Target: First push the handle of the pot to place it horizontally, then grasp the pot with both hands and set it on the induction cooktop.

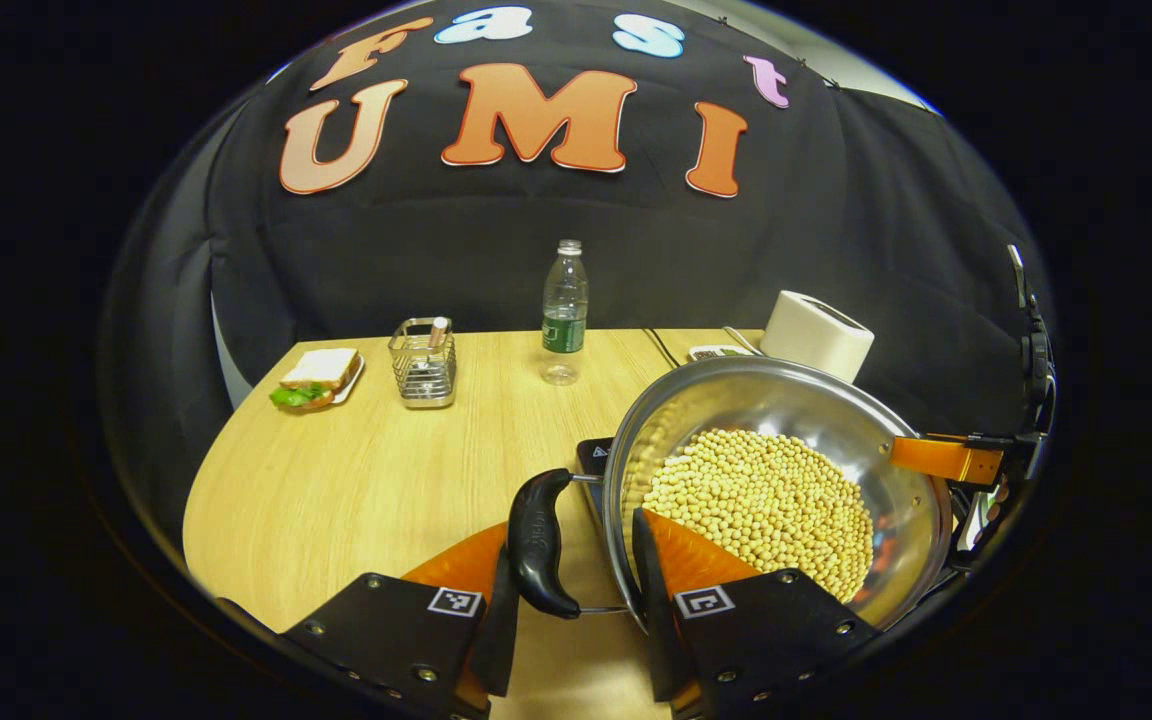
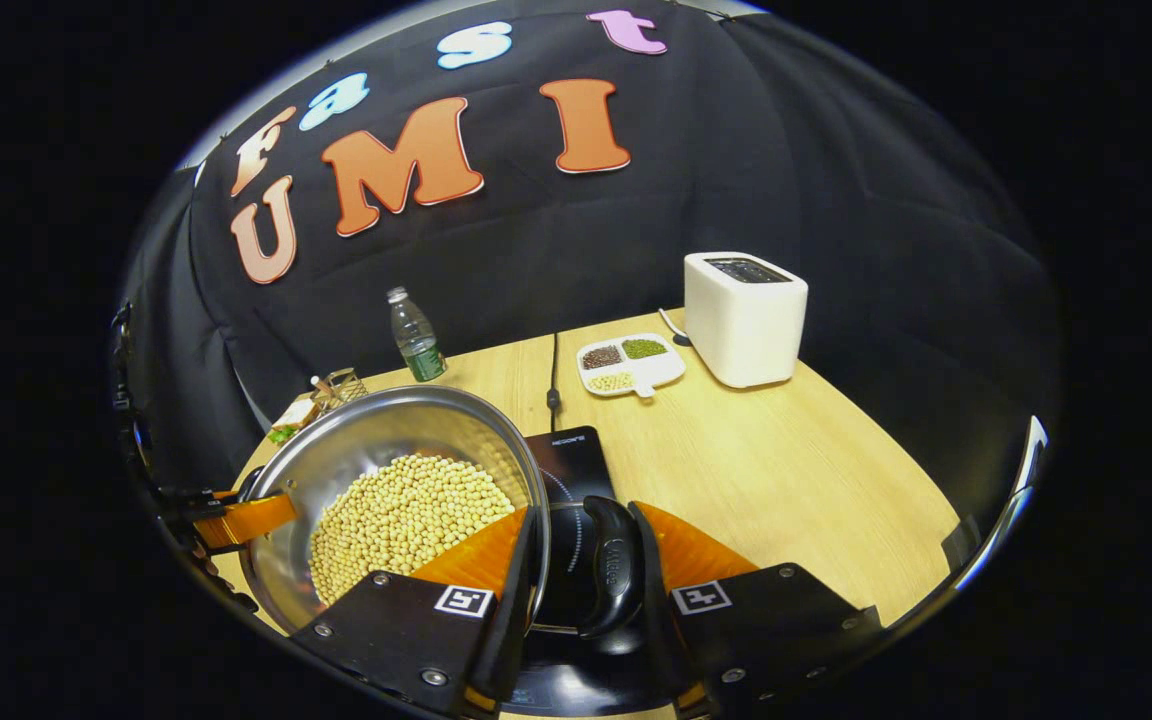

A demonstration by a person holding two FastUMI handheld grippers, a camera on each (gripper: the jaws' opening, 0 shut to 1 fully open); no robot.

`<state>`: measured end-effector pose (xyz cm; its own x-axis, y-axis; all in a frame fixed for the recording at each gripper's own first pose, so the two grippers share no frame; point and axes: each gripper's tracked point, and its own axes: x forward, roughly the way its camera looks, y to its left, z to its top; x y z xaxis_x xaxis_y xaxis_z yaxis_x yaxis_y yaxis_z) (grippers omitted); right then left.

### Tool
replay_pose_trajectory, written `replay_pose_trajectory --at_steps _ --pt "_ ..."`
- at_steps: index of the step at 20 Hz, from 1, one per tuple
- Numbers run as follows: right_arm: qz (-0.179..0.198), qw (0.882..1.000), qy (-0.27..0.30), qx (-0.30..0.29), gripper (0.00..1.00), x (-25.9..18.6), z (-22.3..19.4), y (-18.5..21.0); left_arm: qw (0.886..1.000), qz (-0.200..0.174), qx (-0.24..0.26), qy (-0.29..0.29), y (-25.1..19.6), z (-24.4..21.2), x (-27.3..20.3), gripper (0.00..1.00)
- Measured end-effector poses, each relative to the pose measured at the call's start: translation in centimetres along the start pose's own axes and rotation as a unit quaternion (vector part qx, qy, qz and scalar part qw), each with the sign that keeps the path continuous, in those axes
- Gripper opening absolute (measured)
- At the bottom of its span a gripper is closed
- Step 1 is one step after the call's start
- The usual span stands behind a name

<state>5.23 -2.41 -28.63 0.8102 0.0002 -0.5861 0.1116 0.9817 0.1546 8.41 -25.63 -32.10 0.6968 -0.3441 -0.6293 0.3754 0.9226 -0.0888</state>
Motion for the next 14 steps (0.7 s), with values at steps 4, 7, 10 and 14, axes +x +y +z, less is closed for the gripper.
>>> replay_pose_trajectory --at_steps 4,7,10,14 --pt "-0.003 1.0 0.01 0.005 0.51 0.8 -0.5 -1.4 1.0 0.0 -0.002 0.009 -1.2 -0.5 1.3 0.53" --pt "-0.002 1.0 0.015 0.006 0.51 1.5 -0.8 -1.9 1.0 0.002 -0.004 0.014 -1.5 -1.0 1.9 0.53" --pt "0.0 1.0 0.024 0.008 0.51 2.0 -1.4 -1.9 1.0 0.004 -0.008 0.017 -1.6 -1.3 2.1 0.53" --pt "0.005 0.999 0.038 0.012 0.54 2.4 -2.2 -1.8 1.0 0.009 -0.017 0.021 -1.5 -1.5 2.8 0.55"
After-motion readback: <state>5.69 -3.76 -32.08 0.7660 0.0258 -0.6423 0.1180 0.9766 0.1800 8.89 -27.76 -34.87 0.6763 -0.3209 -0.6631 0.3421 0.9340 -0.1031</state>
